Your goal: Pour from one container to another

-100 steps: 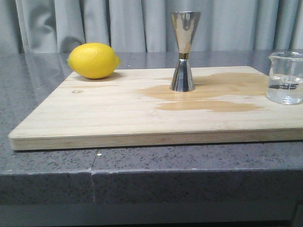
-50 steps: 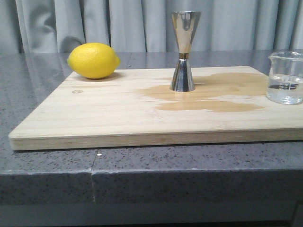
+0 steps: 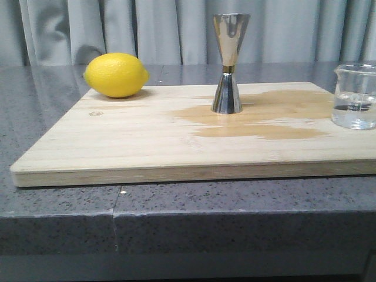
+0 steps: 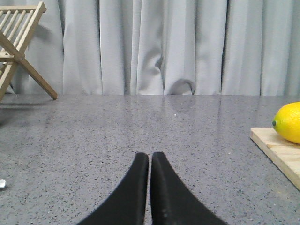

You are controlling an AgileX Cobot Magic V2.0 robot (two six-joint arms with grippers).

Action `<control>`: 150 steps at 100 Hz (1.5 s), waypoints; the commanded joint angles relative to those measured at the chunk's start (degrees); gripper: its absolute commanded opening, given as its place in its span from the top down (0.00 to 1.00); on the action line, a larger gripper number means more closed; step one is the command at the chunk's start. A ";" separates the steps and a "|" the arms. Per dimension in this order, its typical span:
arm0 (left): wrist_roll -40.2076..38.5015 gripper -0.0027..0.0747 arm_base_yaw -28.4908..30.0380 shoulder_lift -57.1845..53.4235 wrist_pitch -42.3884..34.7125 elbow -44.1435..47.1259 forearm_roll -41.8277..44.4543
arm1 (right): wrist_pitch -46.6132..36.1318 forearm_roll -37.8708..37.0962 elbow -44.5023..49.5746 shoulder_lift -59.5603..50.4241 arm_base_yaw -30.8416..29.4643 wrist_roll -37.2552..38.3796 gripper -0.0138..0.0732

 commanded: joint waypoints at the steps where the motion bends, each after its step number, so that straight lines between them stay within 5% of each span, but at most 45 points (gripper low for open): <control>1: -0.39 0.99 -0.31 -1.41 -3.18 -3.26 -0.79 | 2.21 -0.76 -4.90 -0.87 -0.32 -0.21 0.92; 36: 0.82 0.99 -0.31 9.23 12.45 -20.42 -0.95 | 21.53 -1.24 -24.76 12.04 -0.32 -0.97 0.92; 66: 2.94 0.99 -0.31 19.10 13.43 -26.61 -0.95 | 20.22 -1.24 -30.54 20.43 -0.32 -1.06 0.92; 128: 2.63 0.99 -0.31 19.90 12.85 -26.61 -1.47 | 20.57 -0.52 -30.54 20.46 -0.32 -0.96 0.91; 139: 2.63 0.92 -0.31 19.90 12.50 -26.61 -1.47 | 20.33 -0.63 -30.54 20.46 -0.32 -0.96 0.77; 150: 2.63 0.60 -0.31 19.90 12.50 -26.61 -1.47 | 20.20 -1.56 -30.54 20.46 -0.32 -0.96 0.48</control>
